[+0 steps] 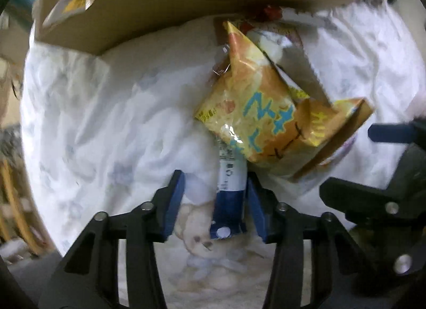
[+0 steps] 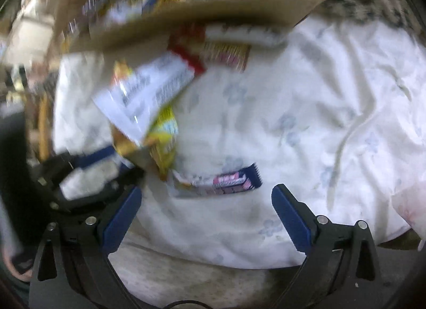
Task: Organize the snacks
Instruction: 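Grasp a white stick packet with left tool while right tool grasps candy bar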
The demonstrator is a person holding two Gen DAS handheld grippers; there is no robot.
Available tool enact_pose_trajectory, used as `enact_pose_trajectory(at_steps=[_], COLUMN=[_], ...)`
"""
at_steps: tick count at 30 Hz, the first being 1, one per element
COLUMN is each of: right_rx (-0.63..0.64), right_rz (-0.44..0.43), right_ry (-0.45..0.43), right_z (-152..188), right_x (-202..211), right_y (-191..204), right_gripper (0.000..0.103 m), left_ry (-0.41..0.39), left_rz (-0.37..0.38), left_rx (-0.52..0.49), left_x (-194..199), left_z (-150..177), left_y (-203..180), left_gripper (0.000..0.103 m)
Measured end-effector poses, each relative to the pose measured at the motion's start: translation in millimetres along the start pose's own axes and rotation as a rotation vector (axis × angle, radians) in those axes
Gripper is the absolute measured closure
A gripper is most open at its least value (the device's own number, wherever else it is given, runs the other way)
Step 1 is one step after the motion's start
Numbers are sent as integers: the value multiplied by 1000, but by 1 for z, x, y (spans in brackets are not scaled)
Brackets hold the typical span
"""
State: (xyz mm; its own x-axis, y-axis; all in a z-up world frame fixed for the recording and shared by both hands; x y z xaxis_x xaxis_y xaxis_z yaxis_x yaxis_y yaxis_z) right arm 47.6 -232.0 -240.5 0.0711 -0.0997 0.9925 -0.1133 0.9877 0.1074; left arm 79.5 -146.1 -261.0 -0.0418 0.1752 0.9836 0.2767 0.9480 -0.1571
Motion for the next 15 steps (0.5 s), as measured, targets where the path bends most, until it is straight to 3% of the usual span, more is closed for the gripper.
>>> enact_pose_trajectory(at_steps=[3, 4, 5, 8, 15], right_rx=[0, 1, 0, 5, 51], right_rz=[27, 33, 29, 9, 78], right_ry=[14, 20, 30, 68, 62], right_z=[-5, -6, -7, -6, -7], right_x=[-15, -18, -22, -30, -38], right_y=[1, 1, 2, 10, 13], right_gripper=[3, 3, 3, 3, 7], left_ry=[-7, -9, -5, -4, -20], left_rz=[-21, -29, -36, -35, -54], left_rx=[-4, -9, -15, 1, 74], left_x=[-1, -1, -1, 3, 19], left_z=[1, 1, 3, 10, 27], left_y=[0, 1, 1, 10, 31], left_gripper=[71, 86, 88, 90, 90])
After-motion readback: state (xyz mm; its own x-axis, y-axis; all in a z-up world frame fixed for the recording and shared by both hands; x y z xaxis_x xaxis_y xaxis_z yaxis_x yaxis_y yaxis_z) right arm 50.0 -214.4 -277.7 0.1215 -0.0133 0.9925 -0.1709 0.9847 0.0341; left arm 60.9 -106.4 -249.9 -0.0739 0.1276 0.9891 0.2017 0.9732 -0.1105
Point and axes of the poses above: each gripper's, at about its wrist camera, not at the fingertips, and x roughly against the way its jaws point, y to its left, z to its underside, the point moved 10 cm from there along -x, roughly the way its jaws point, and after that the axes turned 8 degrees about z, right-handed, at the moved point
